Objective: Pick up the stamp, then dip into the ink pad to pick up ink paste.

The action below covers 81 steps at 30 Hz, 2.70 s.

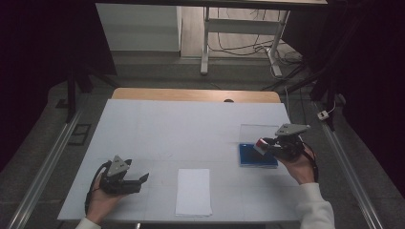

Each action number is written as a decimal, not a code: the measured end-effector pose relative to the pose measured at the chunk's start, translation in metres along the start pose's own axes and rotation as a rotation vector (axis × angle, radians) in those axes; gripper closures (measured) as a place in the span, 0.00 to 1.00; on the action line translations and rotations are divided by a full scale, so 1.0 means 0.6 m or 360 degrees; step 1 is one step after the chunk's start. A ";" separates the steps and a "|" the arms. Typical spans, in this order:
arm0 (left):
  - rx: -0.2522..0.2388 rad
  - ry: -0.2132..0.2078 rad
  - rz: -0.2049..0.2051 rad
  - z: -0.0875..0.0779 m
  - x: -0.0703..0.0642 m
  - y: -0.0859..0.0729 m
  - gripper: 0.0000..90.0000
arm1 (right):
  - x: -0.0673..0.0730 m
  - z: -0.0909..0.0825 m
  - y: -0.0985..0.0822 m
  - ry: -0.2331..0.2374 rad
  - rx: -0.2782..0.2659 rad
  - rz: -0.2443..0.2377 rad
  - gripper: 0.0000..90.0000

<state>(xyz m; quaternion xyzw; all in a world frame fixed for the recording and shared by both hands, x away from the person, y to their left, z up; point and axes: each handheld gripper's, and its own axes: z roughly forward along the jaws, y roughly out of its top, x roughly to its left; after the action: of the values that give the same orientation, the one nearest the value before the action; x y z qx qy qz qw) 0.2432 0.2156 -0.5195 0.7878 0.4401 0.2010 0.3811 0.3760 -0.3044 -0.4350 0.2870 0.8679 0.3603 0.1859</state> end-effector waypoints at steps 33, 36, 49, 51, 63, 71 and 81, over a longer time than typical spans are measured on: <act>0.0003 -0.0013 -0.0006 0.001 -0.001 0.001 0.19 | 0.007 0.030 0.005 -0.0012 0.0231 0.0017 0.78; -0.0003 -0.0005 -0.0003 0.001 0.000 0.001 0.19 | 0.005 0.033 0.003 -0.0022 0.0240 0.0028 0.78; 0.0003 -0.0003 0.0007 0.001 -0.001 0.001 0.19 | 0.005 0.050 -0.001 -0.0033 0.0314 0.0002 0.78; 0.0006 -0.0005 0.0006 0.002 -0.001 0.001 0.19 | 0.005 0.052 -0.001 -0.0035 0.0318 0.0001 0.78; 0.0014 -0.0004 0.0010 0.003 -0.001 0.001 0.19 | 0.005 0.057 -0.005 -0.0063 0.0351 -0.0006 0.78; 0.0011 -0.0010 0.0003 0.002 0.000 0.001 0.19 | -0.001 0.057 -0.009 -0.0042 0.0364 0.0026 0.78; 0.0012 -0.0012 -0.0003 0.002 0.000 0.001 0.19 | -0.004 0.059 -0.006 -0.0035 0.0403 0.0043 0.78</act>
<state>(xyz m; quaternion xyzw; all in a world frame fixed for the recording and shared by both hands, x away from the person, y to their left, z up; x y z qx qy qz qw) 0.2442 0.2149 -0.5200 0.7895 0.4402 0.1960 0.3800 0.3954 -0.2899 -0.4613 0.3239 0.9003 0.2472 0.1528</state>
